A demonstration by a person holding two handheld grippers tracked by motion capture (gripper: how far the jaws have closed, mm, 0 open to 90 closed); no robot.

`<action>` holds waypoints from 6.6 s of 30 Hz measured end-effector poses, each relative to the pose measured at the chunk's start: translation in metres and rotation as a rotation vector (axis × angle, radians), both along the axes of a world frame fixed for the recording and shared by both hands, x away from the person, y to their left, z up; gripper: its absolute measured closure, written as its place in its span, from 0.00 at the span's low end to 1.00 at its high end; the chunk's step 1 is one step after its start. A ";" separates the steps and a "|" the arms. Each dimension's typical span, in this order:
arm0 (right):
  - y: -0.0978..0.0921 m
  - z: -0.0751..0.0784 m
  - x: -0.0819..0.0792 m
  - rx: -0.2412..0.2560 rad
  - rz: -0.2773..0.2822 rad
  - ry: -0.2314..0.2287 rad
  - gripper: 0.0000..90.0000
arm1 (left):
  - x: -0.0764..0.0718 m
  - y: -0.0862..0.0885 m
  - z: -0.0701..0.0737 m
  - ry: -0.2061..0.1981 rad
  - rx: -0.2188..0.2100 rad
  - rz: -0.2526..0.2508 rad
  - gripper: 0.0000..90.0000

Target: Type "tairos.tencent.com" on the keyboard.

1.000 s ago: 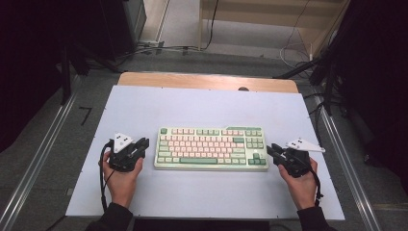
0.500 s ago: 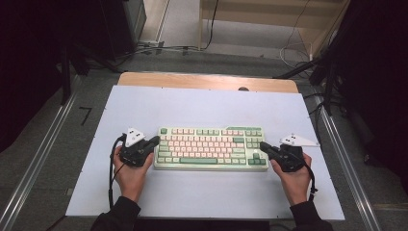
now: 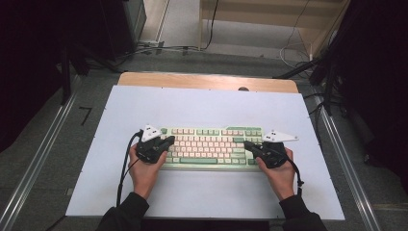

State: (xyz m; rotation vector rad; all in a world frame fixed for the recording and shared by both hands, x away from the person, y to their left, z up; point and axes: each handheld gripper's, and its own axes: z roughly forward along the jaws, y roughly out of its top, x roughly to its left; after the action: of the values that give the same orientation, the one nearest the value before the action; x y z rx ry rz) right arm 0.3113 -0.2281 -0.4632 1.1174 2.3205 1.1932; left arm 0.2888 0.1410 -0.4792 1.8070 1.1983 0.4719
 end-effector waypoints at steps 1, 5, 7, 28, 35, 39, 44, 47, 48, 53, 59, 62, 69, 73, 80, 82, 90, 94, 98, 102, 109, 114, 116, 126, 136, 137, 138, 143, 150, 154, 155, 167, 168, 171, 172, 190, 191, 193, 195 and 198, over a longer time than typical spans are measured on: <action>0.000 0.000 0.000 0.000 0.000 0.000 0.98 | 0.002 -0.004 0.000 0.006 -0.001 -0.012 1.00; 0.007 -0.001 0.003 -0.002 0.004 -0.001 0.98 | 0.011 -0.019 -0.003 0.012 0.019 -0.061 1.00; 0.011 0.000 0.005 -0.009 0.012 -0.004 0.98 | 0.016 -0.028 -0.003 0.011 0.029 -0.086 1.00; 0.029 -0.002 0.012 0.022 0.058 0.028 0.98 | 0.026 -0.048 -0.004 0.051 0.019 -0.120 1.00; 0.031 -0.002 0.013 0.023 0.067 0.032 0.98 | 0.028 -0.053 -0.007 0.066 0.012 -0.129 1.00; 0.032 -0.003 0.014 0.019 0.068 0.033 0.98 | 0.029 -0.053 -0.008 0.077 0.005 -0.112 1.00; 0.033 -0.003 0.014 0.020 0.072 0.032 0.98 | 0.030 -0.053 -0.009 0.081 0.006 -0.112 1.00; 0.035 -0.003 0.013 0.017 0.074 0.036 0.98 | 0.029 -0.053 -0.009 0.082 0.009 -0.118 1.00; 0.035 -0.003 0.013 0.018 0.076 0.036 0.98 | 0.029 -0.053 -0.009 0.083 0.010 -0.118 1.00; 0.034 -0.003 0.013 0.021 0.074 0.036 0.97 | 0.029 -0.054 -0.010 0.091 0.020 -0.124 1.00; 0.034 -0.003 0.013 0.021 0.075 0.034 0.97 | 0.030 -0.054 -0.011 0.092 0.018 -0.127 1.00; 0.035 -0.003 0.013 0.019 0.078 0.031 0.98 | 0.029 -0.054 -0.011 0.093 0.021 -0.127 1.00; 0.035 -0.002 0.013 0.017 0.078 0.030 0.98 | 0.030 -0.054 -0.011 0.099 0.028 -0.129 1.00; 0.035 -0.002 0.013 0.017 0.078 0.029 0.98 | 0.030 -0.055 -0.012 0.104 0.035 -0.126 1.00; 0.036 -0.002 0.013 0.018 0.081 0.031 0.98 | 0.025 -0.053 -0.007 0.055 0.007 -0.129 1.00; 0.036 -0.002 0.013 0.019 0.082 0.032 0.98 | 0.025 -0.052 -0.006 0.052 0.002 -0.128 1.00; 0.036 -0.002 0.012 0.020 0.083 0.033 0.98 | 0.022 -0.046 -0.005 0.064 -0.008 -0.129 1.00; 0.035 -0.001 0.012 0.020 0.084 0.026 0.97 | 0.020 -0.040 -0.004 0.071 -0.020 -0.126 1.00; 0.036 -0.001 0.012 0.013 0.078 0.015 0.98 | 0.016 -0.036 0.000 0.062 -0.027 -0.127 1.00; 0.037 -0.002 0.012 0.003 0.079 0.012 0.98 | 0.010 -0.028 0.003 0.060 -0.035 -0.119 1.00; 0.039 -0.002 0.012 0.015 0.089 0.022 0.98 | 0.002 -0.007 0.005 0.060 -0.042 -0.081 1.00; 0.041 0.000 0.010 0.037 0.097 0.025 0.98 | 0.001 0.002 0.005 0.061 -0.049 -0.061 1.00; 0.042 0.000 0.009 0.037 0.095 0.026 0.98 | 0.000 0.004 0.005 0.062 -0.045 -0.059 1.00; 0.040 0.002 0.012 0.093 0.074 0.038 0.98 | -0.002 0.007 0.001 0.072 -0.022 -0.050 1.00; 0.043 0.001 0.011 0.098 0.107 0.043 0.98 | -0.004 0.007 -0.001 0.081 0.024 -0.037 1.00; 0.043 0.001 0.011 0.094 0.109 0.042 0.98 | -0.005 0.007 -0.002 0.084 0.030 -0.038 1.00; 0.044 0.000 0.011 0.093 0.107 0.044 0.98 | -0.004 0.007 -0.002 0.086 0.032 -0.037 1.00; 0.045 -0.001 0.012 0.087 0.112 0.047 0.98 | -0.002 0.008 -0.005 0.105 0.046 -0.034 1.00; 0.046 -0.003 0.013 0.075 0.110 0.048 0.98 | -0.001 0.006 -0.009 0.115 0.061 -0.039 1.00; 0.047 -0.004 0.013 0.067 0.113 0.044 0.98 | 0.000 0.005 -0.011 0.122 0.060 -0.041 1.00; 0.048 -0.004 0.013 0.067 0.113 0.044 0.98 | 0.000 0.005 -0.010 0.123 0.062 -0.043 1.00; 0.055 -0.008 0.016 0.064 0.125 0.054 0.98 | -0.002 0.009 -0.005 0.065 -0.006 -0.038 1.00; 0.057 -0.008 0.016 0.062 0.130 0.053 0.98 | -0.001 0.010 -0.005 0.064 -0.006 -0.036 1.00; 0.063 -0.010 0.017 0.052 0.142 0.056 0.98 | -0.001 0.009 -0.005 0.063 -0.007 -0.038 1.00; 0.065 -0.011 0.018 0.048 0.147 0.057 0.98 | -0.002 0.009 -0.005 0.061 -0.008 -0.038 1.00; 0.092 -0.021 0.031 0.007 0.148 0.074 0.98 | -0.002 0.009 -0.005 0.048 -0.009 -0.040 1.00; 0.093 -0.021 0.031 0.005 0.145 0.074 0.98 | -0.002 0.009 -0.005 0.048 -0.008 -0.040 1.00; 0.094 -0.021 0.033 0.003 0.146 0.075 0.98 | -0.002 0.009 -0.005 0.048 -0.009 -0.039 1.00; 0.094 -0.022 0.034 0.000 0.144 0.079 0.98 | -0.002 0.009 -0.005 0.049 -0.007 -0.040 1.00; 0.096 -0.023 0.034 -0.007 0.141 0.080 0.98 | -0.002 0.009 -0.005 0.048 -0.010 -0.039 1.00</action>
State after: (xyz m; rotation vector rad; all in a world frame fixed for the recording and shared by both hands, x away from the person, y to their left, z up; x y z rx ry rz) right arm 0.3452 -0.1321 -0.4861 1.0319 2.4988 1.2086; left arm 0.2869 0.1498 -0.4844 1.8386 1.1936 0.4015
